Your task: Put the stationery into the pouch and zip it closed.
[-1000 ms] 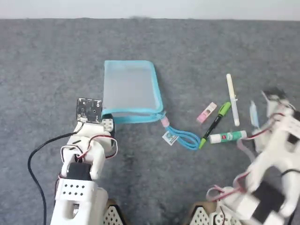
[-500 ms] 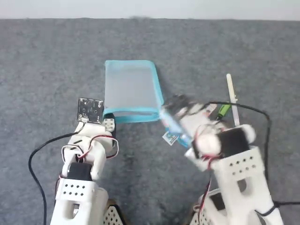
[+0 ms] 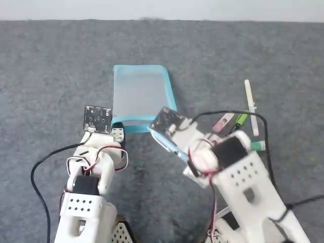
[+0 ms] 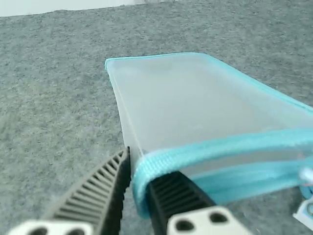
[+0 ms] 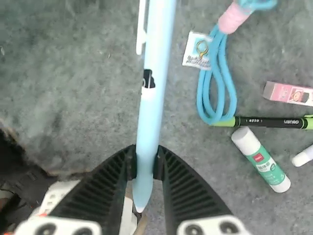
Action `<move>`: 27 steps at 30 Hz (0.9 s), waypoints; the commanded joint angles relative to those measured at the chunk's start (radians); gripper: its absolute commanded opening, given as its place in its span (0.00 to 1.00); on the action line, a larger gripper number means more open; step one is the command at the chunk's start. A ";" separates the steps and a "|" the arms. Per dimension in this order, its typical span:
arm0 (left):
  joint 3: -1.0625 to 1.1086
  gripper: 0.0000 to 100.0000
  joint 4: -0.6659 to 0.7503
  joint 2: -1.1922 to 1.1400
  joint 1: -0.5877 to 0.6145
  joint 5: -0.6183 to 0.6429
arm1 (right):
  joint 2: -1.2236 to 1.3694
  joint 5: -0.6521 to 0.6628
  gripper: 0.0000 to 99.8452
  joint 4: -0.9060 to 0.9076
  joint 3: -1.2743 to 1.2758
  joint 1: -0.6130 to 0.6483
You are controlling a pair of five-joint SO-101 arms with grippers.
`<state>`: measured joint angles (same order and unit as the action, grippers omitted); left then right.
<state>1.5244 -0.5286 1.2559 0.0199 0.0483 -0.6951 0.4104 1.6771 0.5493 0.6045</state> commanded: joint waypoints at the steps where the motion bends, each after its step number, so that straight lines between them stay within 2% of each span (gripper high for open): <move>1: -0.019 0.01 0.038 -0.005 -0.012 0.011 | 0.110 -0.051 0.01 -0.033 -0.135 0.007; 13: -0.019 0.01 0.038 -0.005 -0.012 0.005 | 0.423 -0.086 0.01 -0.039 -0.377 0.007; 22: -0.018 0.01 0.064 -0.005 -0.011 0.005 | 0.110 0.092 0.01 0.111 -0.272 0.027; 27: -0.016 0.01 0.064 -0.005 -0.011 0.005 | 0.077 0.107 0.01 0.102 -0.140 0.068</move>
<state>1.5244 -0.4994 1.2559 0.0199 0.0483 -0.5754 0.5010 1.7492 0.3867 0.6490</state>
